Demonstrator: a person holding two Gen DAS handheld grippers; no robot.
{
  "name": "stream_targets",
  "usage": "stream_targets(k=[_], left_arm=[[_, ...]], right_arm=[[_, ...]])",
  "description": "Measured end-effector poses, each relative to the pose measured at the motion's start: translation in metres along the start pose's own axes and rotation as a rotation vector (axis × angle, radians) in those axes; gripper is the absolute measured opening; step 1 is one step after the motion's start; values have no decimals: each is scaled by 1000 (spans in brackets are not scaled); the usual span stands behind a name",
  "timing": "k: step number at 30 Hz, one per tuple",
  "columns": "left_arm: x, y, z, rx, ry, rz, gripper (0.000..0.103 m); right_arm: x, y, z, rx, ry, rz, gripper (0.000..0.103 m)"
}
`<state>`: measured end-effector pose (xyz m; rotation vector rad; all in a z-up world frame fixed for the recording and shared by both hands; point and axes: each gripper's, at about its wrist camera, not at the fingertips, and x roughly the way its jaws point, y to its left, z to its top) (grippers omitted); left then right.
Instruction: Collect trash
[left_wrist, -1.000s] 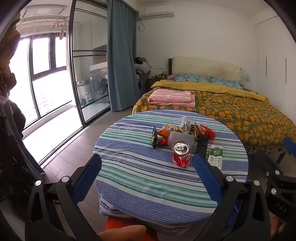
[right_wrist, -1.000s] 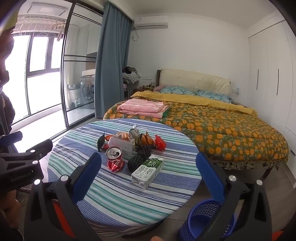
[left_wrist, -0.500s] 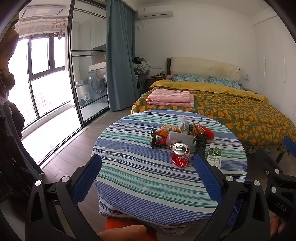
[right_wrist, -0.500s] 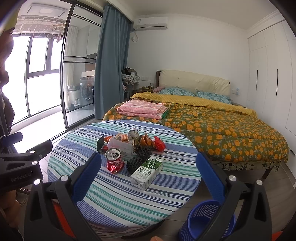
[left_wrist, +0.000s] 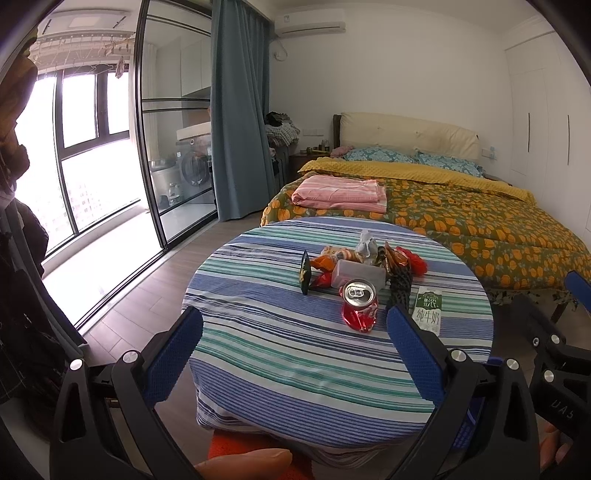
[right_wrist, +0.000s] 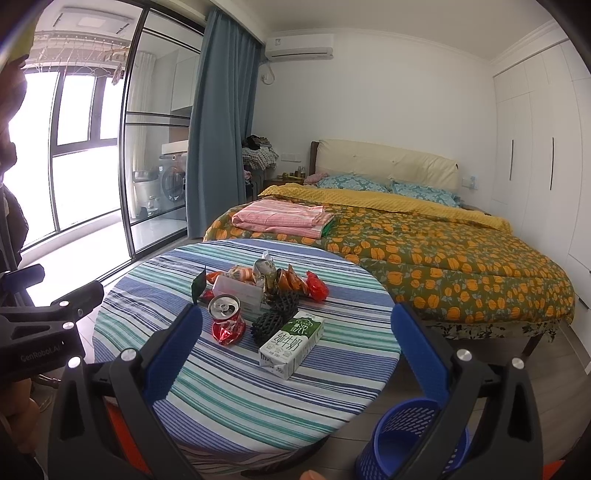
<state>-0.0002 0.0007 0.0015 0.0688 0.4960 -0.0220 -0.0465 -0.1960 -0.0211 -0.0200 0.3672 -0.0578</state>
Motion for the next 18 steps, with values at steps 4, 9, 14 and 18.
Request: stream_targets(k=[4,9,14,18], left_arm=[[-1,-1,-1,1,0,-1,99],[0,-1,-2,1,1,-1,99],[-1,-3,-2,2,1,-2,99],[-1,-3,-2,2,2,-2,99]], right_arm=[[0,0,0,1,0,0,99],[0,-3,0,2,2,-2,99],[-2,-3,1,3,0,-3,99],[-2,-4,1,2,-1,-3,98]])
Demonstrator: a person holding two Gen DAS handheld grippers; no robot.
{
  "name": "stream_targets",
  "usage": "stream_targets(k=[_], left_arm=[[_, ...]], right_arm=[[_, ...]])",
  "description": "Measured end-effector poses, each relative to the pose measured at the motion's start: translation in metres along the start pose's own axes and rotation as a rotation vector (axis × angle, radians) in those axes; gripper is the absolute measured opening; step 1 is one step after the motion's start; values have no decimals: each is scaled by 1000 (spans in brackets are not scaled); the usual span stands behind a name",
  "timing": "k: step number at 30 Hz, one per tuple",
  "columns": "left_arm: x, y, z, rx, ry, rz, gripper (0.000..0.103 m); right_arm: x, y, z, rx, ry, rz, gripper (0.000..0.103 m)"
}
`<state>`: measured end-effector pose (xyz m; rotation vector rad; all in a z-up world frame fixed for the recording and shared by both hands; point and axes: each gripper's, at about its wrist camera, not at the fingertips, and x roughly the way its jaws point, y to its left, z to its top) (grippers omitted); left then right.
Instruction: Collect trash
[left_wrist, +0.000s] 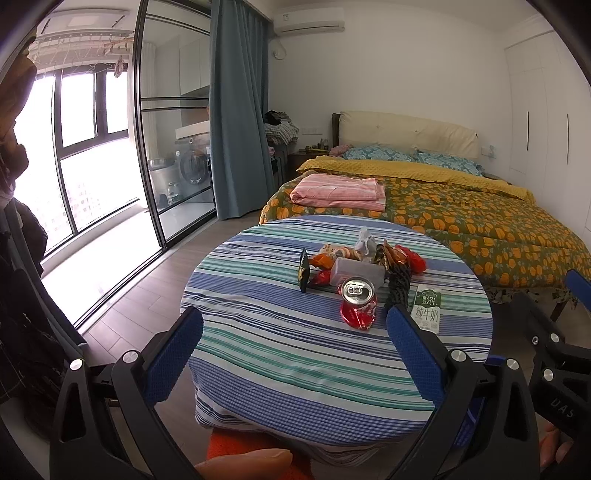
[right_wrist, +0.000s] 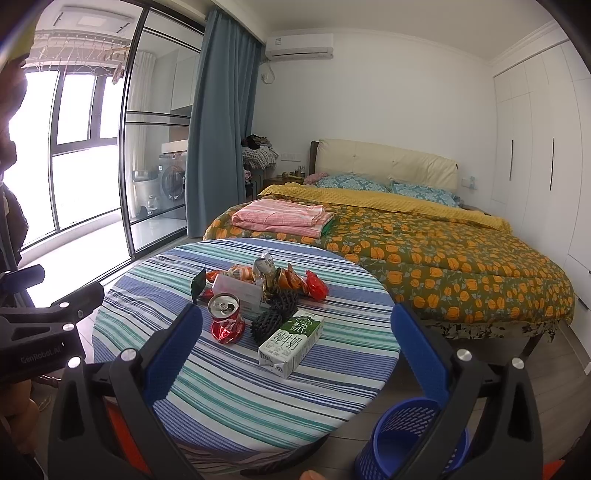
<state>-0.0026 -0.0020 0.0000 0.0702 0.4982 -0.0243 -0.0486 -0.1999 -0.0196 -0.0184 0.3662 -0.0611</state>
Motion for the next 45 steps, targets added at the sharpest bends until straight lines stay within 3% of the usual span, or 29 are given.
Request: stream_targets(k=[45], left_arm=[[-1,-4,-4,-1,7,-4,99]], right_arm=[[0,0,0,-2,0,-1,99]])
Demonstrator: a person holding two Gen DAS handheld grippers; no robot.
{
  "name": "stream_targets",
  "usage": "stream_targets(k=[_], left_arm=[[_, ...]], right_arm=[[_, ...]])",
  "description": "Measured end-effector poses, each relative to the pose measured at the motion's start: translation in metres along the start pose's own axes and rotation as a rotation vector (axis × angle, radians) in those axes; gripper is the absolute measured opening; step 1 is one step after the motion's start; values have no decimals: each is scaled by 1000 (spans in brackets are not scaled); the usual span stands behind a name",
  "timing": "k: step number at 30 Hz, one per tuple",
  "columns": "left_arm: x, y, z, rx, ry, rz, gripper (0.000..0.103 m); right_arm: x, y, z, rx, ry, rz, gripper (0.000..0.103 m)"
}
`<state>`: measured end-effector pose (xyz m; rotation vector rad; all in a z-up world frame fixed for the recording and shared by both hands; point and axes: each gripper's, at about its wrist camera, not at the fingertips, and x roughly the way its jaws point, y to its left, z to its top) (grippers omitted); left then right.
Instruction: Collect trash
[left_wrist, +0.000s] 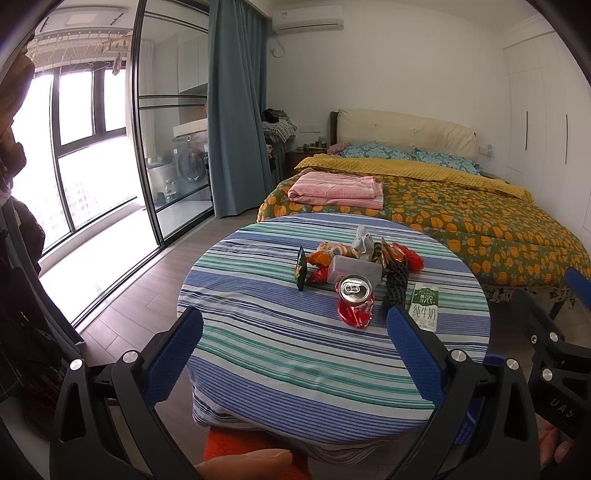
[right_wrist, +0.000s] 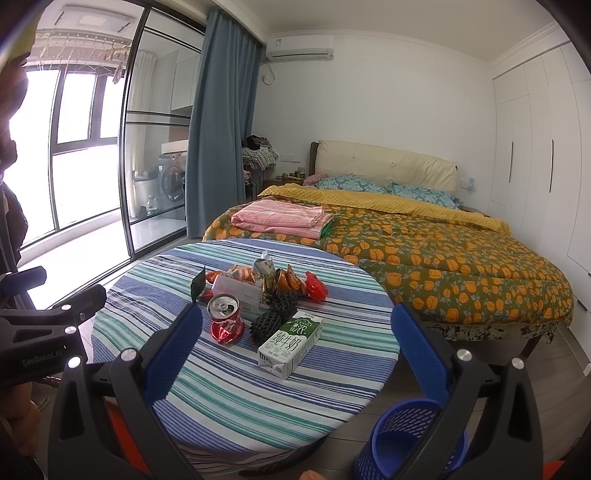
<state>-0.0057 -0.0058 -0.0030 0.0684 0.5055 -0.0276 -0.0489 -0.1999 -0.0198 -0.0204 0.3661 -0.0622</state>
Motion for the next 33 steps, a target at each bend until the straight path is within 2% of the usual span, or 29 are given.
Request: stream_targets(k=[27,33], left_arm=[[-1,-3,-2,1,5,0,99],[-1,-12,-13,1,12,-3,99]], right_arm=[[0,-2,0,0,0,-1,99],[0,-2,0,-1,1,-2,98]])
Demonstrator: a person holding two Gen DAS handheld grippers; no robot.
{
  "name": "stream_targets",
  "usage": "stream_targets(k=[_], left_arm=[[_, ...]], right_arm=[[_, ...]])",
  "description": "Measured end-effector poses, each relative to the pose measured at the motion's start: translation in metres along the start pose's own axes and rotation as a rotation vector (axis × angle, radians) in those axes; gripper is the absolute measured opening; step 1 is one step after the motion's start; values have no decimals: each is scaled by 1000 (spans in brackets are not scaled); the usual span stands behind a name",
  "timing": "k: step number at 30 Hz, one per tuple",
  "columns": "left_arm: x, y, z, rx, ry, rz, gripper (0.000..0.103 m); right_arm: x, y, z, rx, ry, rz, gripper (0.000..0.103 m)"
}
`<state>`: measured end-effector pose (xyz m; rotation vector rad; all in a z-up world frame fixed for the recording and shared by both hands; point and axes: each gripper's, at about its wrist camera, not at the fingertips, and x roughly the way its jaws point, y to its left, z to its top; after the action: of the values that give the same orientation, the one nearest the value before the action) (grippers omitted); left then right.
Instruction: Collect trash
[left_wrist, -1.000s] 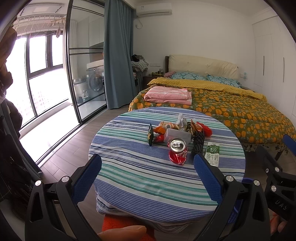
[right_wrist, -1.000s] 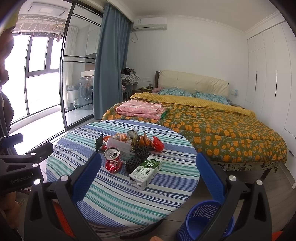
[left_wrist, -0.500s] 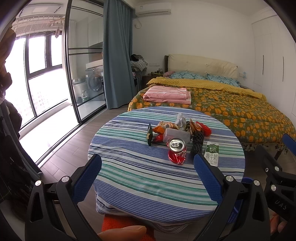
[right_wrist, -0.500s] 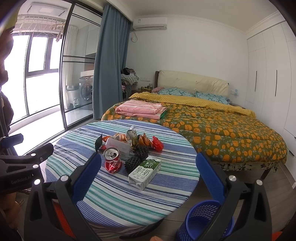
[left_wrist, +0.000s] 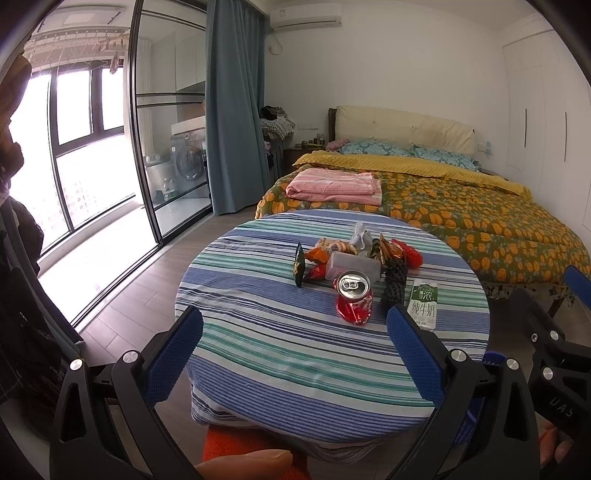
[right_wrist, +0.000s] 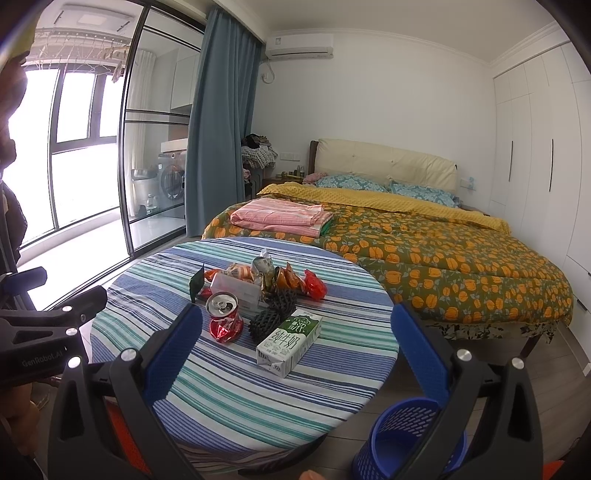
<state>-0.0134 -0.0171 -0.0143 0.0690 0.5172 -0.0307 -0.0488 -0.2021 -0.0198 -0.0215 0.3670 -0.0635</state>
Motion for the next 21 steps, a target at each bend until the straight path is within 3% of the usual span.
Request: stream_targets(k=[21], left_arm=[[3,3,-2,-1,17,-2,99]], right_arm=[[0,0,0,0,0,0,99]])
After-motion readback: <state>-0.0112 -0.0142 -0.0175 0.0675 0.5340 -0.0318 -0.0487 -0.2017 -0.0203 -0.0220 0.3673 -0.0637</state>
